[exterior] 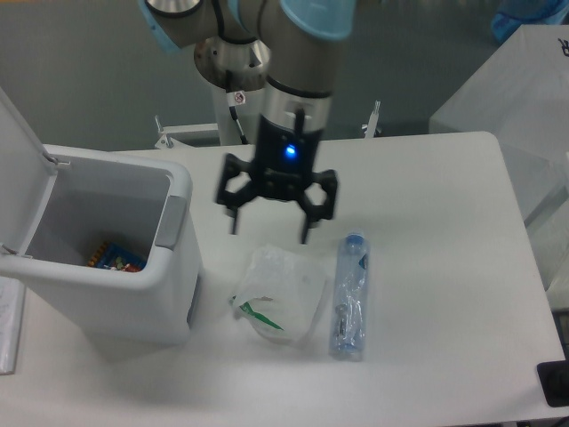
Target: Open the trash can
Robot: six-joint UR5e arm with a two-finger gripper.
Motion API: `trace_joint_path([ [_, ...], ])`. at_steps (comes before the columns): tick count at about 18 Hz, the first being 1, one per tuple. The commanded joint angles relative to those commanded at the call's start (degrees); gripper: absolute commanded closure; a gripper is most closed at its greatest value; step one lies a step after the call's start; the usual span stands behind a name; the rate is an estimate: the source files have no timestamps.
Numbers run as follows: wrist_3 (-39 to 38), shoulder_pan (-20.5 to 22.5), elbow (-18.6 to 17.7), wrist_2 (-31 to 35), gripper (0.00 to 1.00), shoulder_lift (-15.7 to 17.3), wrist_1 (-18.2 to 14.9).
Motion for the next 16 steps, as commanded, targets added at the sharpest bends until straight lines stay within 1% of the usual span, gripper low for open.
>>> trace_joint_path([
  [2, 4.3, 3.8, 0.8, 0.2, 0.0, -1.9, 0.3],
  [3, 6.1, 5.4, 1.7, 0.1, 0.0, -3.4, 0.4],
  [4, 7.2, 6.3, 3.1, 0.2, 0.0, -4.9, 0.4],
  [6, 8.1, 7.8, 5.5, 0.2, 0.0, -6.9, 0.3],
  [9, 8.6, 8.8, 9.9, 0.3, 0.0, -11.5, -0.1],
  [11, 10.3, 9.5, 10.4, 0.4, 0.0, -13.2, 0.7],
  [13, 17.4, 12.1, 11.2, 0.4, 0.0, -15.3, 0.5],
  [15, 25.3, 12.9, 10.8, 1.3, 0.0, -15.7, 0.5],
  [16, 27.6, 13.2, 10.4, 2.6, 0.0, -16.0, 0.5],
])
